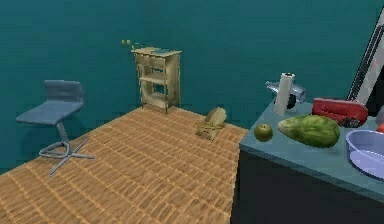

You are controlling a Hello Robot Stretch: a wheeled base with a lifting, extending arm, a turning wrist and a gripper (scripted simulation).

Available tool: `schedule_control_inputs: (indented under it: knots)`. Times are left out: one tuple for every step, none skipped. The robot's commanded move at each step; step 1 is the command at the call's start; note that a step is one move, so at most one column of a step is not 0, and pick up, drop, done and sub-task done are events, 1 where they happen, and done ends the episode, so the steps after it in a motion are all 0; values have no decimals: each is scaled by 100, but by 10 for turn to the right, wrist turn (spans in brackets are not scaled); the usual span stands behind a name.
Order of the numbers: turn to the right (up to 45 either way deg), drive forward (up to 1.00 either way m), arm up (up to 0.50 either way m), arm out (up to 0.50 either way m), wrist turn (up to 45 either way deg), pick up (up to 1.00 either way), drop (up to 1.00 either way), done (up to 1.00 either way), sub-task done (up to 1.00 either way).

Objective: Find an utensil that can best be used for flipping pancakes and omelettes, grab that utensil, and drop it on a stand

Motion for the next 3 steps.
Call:
schedule_control_inputs:
  knots:
    - [0,0,0,0,360,0,0,0,0]
    - [0,0,-14,0,0,0,0,0,0]
    - [0,0,0,0,0,100,0,0,0]
